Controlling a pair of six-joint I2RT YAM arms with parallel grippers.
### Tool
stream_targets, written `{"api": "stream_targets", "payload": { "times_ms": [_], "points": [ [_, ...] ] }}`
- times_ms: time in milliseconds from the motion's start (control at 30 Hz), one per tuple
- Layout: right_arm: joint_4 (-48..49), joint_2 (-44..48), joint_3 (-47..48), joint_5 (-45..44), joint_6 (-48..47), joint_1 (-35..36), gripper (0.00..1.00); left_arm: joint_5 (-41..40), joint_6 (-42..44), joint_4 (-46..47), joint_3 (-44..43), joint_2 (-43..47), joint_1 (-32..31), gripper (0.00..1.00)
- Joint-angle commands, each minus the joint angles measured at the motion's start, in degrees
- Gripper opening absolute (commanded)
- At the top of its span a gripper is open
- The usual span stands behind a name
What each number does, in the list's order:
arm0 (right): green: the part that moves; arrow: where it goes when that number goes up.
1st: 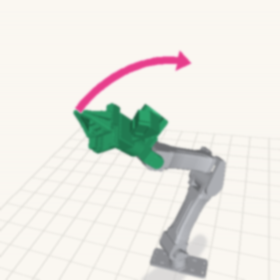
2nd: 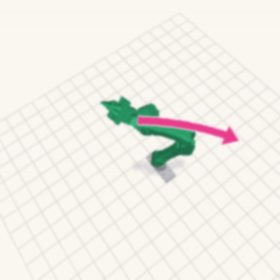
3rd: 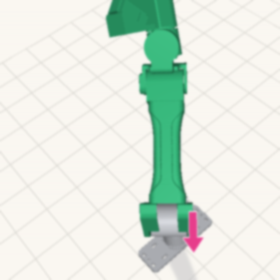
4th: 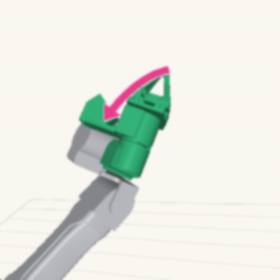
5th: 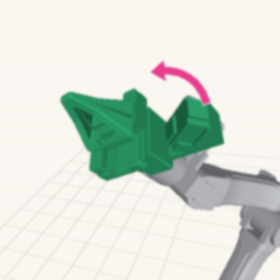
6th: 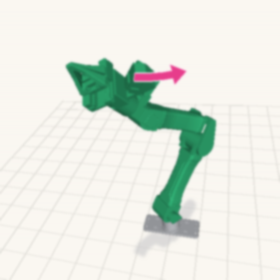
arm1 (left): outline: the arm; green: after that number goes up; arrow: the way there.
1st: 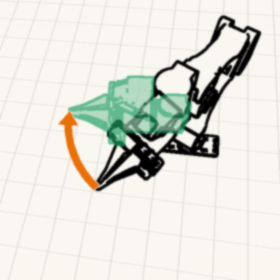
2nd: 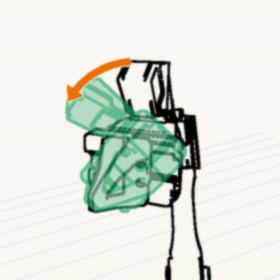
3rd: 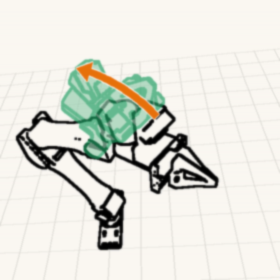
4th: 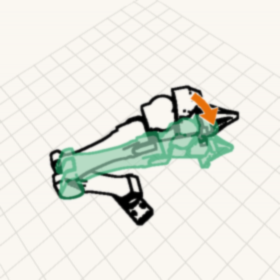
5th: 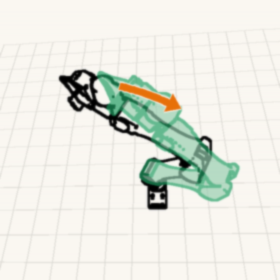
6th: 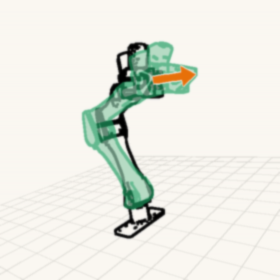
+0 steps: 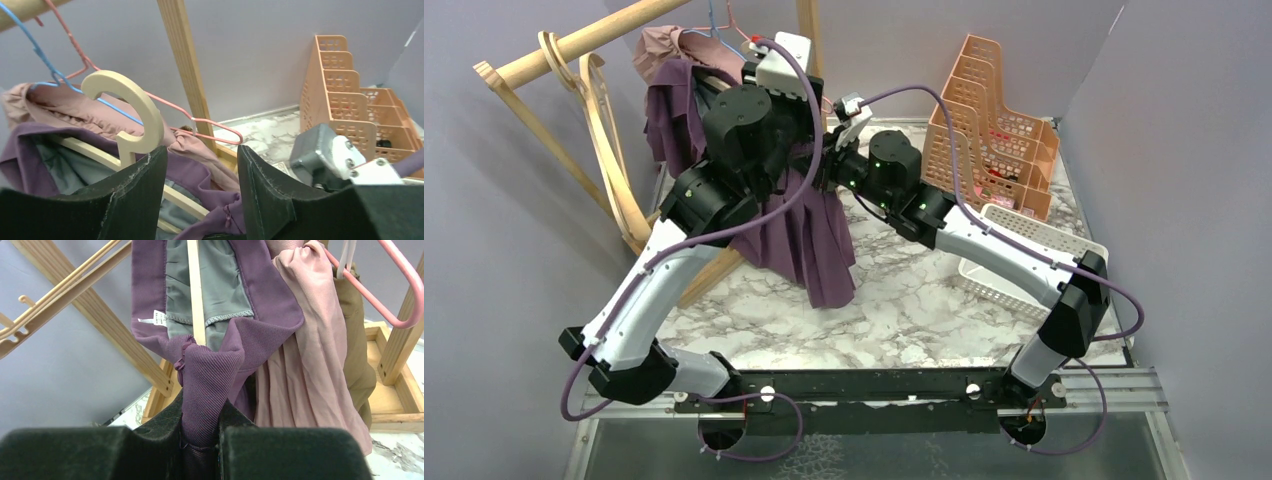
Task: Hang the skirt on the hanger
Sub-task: Place the hanger on the clothesline.
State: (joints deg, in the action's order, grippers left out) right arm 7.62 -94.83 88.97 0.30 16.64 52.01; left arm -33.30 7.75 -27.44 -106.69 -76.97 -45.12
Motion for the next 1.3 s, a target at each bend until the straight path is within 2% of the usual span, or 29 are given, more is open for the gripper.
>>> {"api": "stream_targets", "payload": {
  "times_ms": [0,133,233,433,533,933,1133,1267],
  "points": [
    [10.0,3.1,2.0,1.0,2.6,-1.2,0.01,15.0,-9.3,-5.0,-3.3,0.3,8.5,0.56],
    [10.1,2.5,2.8,1.4,3.6,-1.9,0.01,27.7,-17.2,-9.7,-6.3,-2.5,19.8,0.56],
    [9.9,1.9,3.9,1.5,3.9,-2.1,0.01,35.3,-23.1,-9.4,-4.3,-2.2,25.9,0.55],
    [9.6,1.0,5.9,2.7,4.0,-2.3,0.01,49.7,-38.7,-3.8,6.6,0.4,37.6,0.52],
    [8.4,0.7,7.1,4.4,3.8,-2.3,0.01,55.3,-44.9,1.5,11.7,1.6,38.9,0.51],
    [6.6,-1.2,10.6,8.8,3.8,-2.3,0.01,56.9,-60.3,7.4,16.5,2.4,39.1,0.50],
    [6.0,-2.1,11.7,8.9,3.5,-2.3,0.01,54.0,-66.5,7.7,18.6,4.1,39.1,0.37],
    [4.2,-2.3,12.9,8.5,2.7,-2.3,0.01,52.3,-71.4,9.3,20.6,6.0,39.1,0.33]
  ]
}}
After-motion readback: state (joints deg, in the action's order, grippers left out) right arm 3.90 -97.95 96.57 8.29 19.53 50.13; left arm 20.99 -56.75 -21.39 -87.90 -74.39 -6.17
